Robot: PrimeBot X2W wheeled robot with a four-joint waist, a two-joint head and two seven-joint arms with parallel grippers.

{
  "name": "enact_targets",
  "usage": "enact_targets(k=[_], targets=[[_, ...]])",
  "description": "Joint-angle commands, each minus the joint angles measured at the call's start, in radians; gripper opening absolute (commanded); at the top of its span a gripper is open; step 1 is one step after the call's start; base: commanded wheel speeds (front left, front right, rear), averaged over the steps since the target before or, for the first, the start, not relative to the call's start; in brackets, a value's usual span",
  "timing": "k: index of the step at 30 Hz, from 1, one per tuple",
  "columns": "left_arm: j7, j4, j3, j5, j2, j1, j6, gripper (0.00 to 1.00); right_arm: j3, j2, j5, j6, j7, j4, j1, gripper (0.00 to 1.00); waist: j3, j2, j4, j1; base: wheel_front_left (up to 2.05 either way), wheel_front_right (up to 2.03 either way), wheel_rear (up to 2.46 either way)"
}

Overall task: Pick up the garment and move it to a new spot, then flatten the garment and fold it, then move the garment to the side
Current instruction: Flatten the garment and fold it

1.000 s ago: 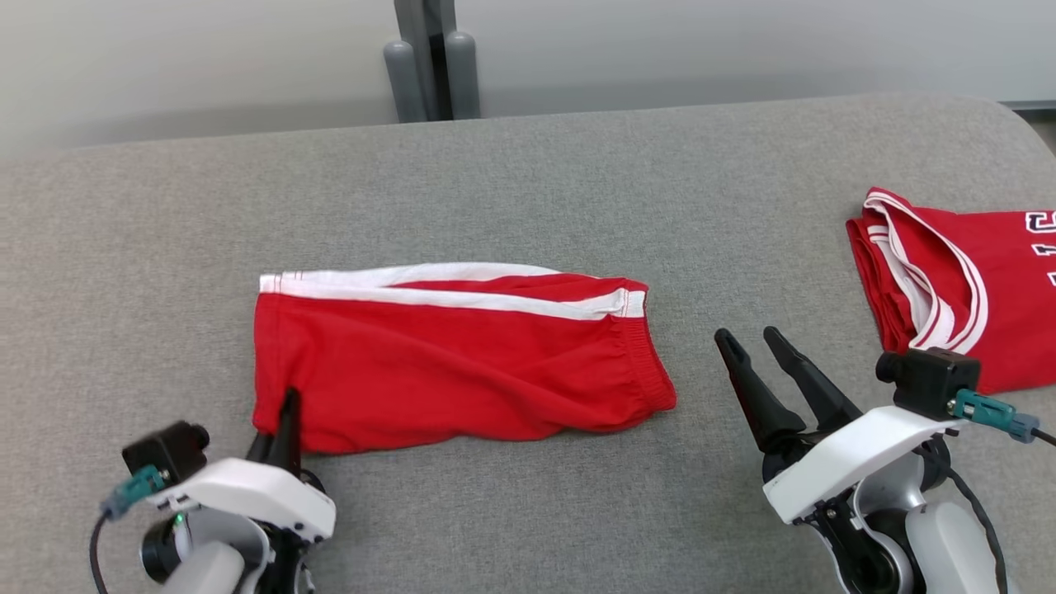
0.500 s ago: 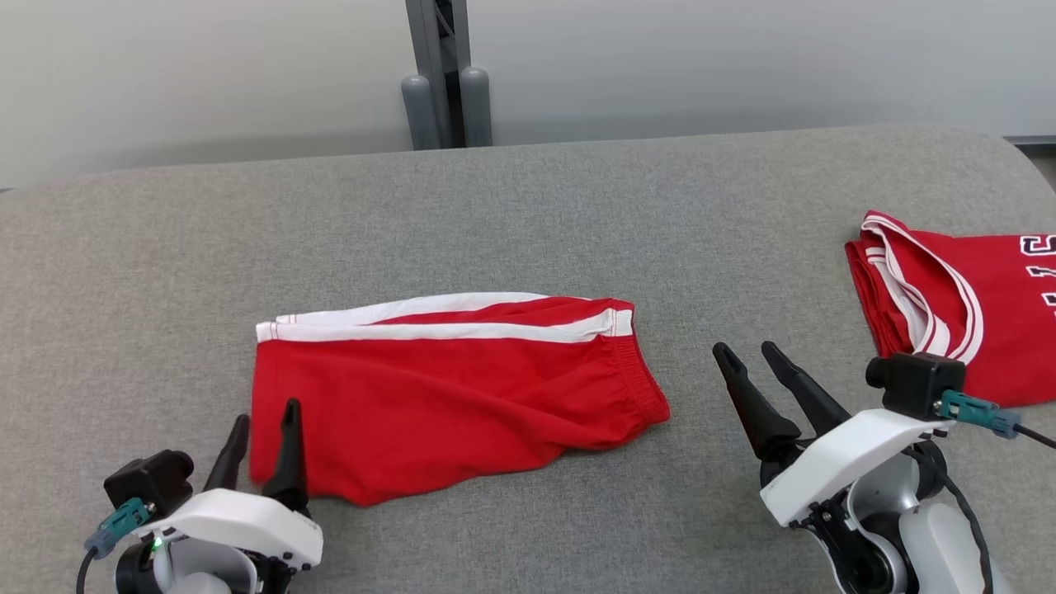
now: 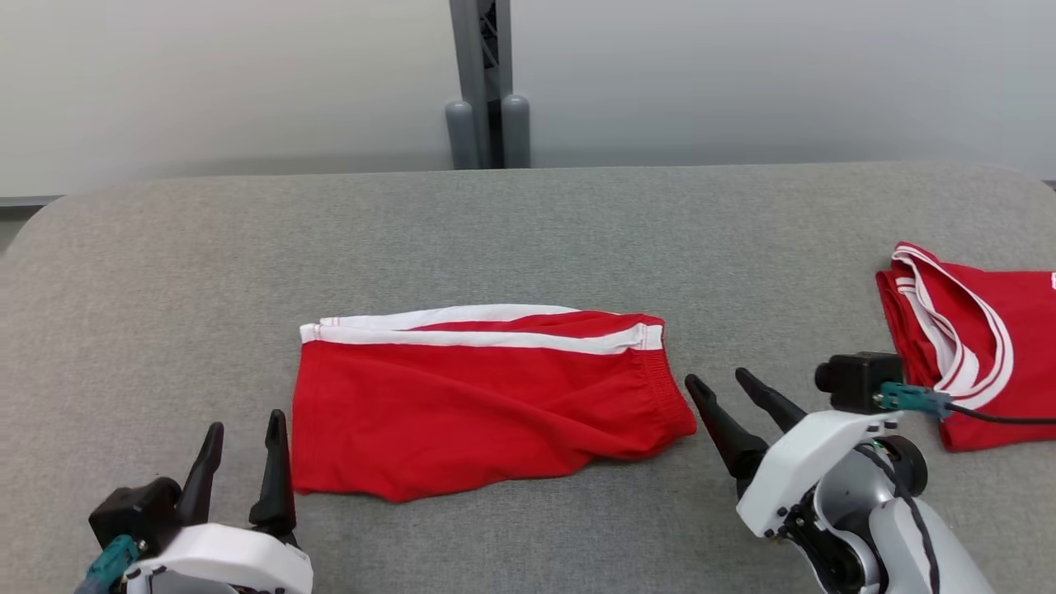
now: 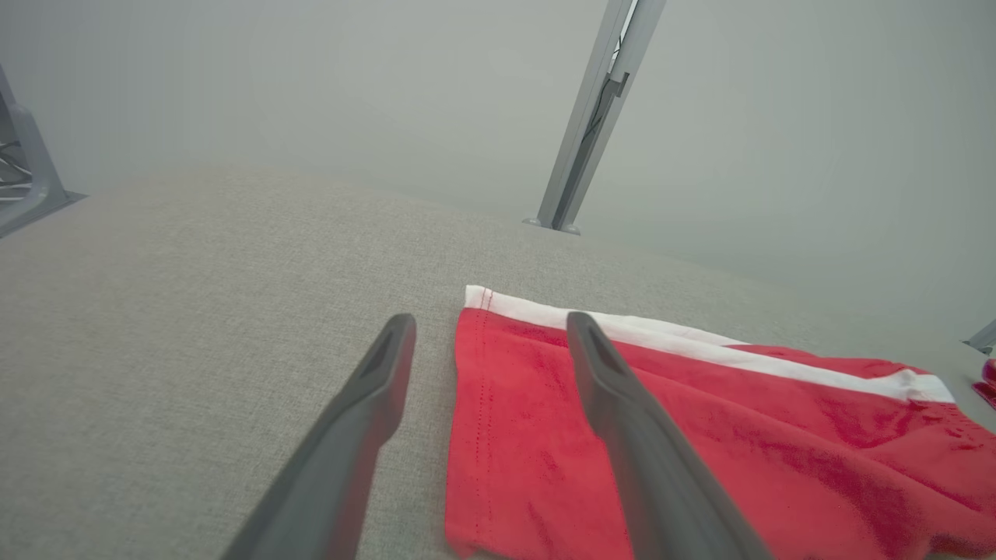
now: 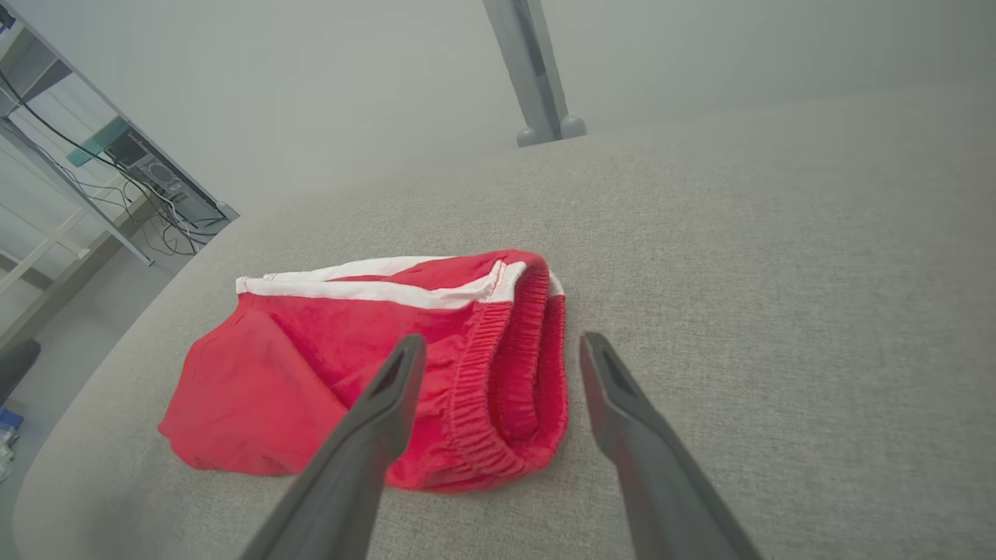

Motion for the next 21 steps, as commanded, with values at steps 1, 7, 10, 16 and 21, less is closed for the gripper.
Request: enact_targets(k=[1,7,10,16,21], targets=[[-0.001,-0.023,0.009,0.012,-0.004,0.023,0.008,1.0,0.009,-0.007,-0.01,0.0,0.011,0.029,-0.019,1.0,-0.005,-0.0001,0.019,0.0,0.0,0.0,0.0],[-0.001,-0.073,0.007,0.027,-0.026,0.061,0.018,1.0,0.018,-0.007,-0.031,0.0,0.033,0.144,-0.068,1.0,-0.004,-0.0001,0.062,0.0,0.0,0.0,0.0],[-0.001,-0.088,0.002,0.034,-0.033,0.072,0.021,1.0,0.006,-0.007,-0.048,0.0,0.035,0.217,-0.093,1.0,0.0,-0.0001,0.086,0.0,0.0,0.0,0.0],[-0.001,-0.099,0.0,0.034,-0.043,0.082,0.023,1.0,-0.041,-0.007,-0.074,0.0,0.016,0.345,-0.133,1.0,0.009,-0.0001,0.123,0.0,0.0,0.0,0.0],[-0.001,-0.102,0.001,0.037,-0.046,0.082,0.023,1.0,-0.058,-0.007,-0.034,0.0,0.021,0.438,-0.173,1.0,0.017,-0.0001,0.137,0.0,0.0,0.0,0.0]])
